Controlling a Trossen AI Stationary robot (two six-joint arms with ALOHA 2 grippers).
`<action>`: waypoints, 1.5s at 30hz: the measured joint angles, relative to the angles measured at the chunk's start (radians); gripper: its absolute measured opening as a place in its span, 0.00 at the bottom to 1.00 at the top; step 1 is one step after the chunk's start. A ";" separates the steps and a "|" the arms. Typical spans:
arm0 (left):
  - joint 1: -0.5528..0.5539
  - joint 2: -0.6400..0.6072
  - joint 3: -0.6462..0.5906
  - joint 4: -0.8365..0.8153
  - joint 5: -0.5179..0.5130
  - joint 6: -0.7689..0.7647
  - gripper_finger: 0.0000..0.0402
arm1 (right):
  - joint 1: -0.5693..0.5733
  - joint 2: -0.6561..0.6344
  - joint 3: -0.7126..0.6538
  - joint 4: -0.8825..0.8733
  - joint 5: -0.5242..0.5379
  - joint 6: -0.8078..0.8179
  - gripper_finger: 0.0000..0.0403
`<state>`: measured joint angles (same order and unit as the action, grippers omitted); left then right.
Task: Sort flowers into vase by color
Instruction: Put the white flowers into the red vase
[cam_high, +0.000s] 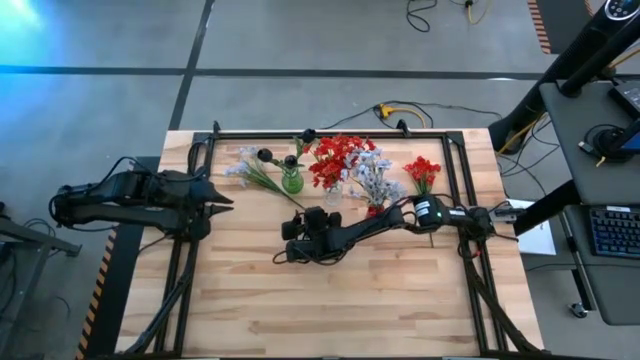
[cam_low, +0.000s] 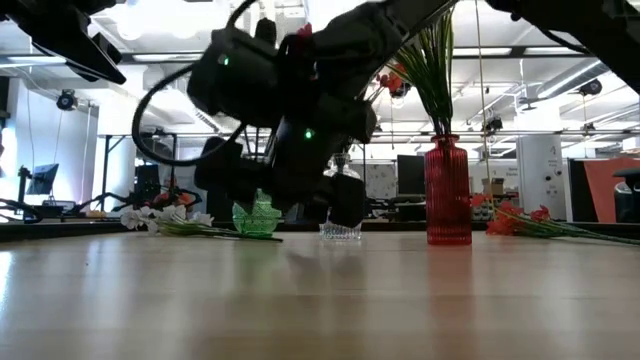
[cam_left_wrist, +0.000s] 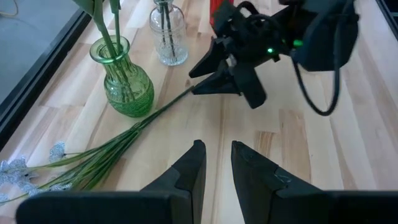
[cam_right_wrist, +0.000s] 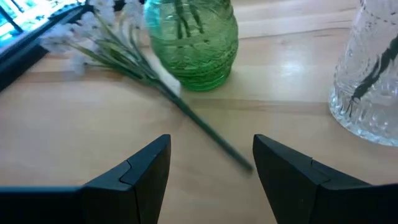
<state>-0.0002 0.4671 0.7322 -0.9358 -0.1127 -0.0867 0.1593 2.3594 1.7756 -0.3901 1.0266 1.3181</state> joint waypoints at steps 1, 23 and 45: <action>0.000 0.000 0.000 0.000 0.000 0.000 0.15 | -0.003 0.002 0.000 0.001 -0.004 -0.001 0.54; 0.000 0.002 0.000 0.000 0.000 0.000 0.15 | -0.023 0.032 0.002 -0.018 -0.081 0.017 0.54; 0.000 0.002 0.000 0.000 0.000 0.000 0.15 | 0.022 -0.026 0.003 -0.052 -0.232 -0.066 0.54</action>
<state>-0.0003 0.4690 0.7326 -0.9360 -0.1127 -0.0868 0.1813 2.3335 1.7782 -0.4420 0.7945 1.2523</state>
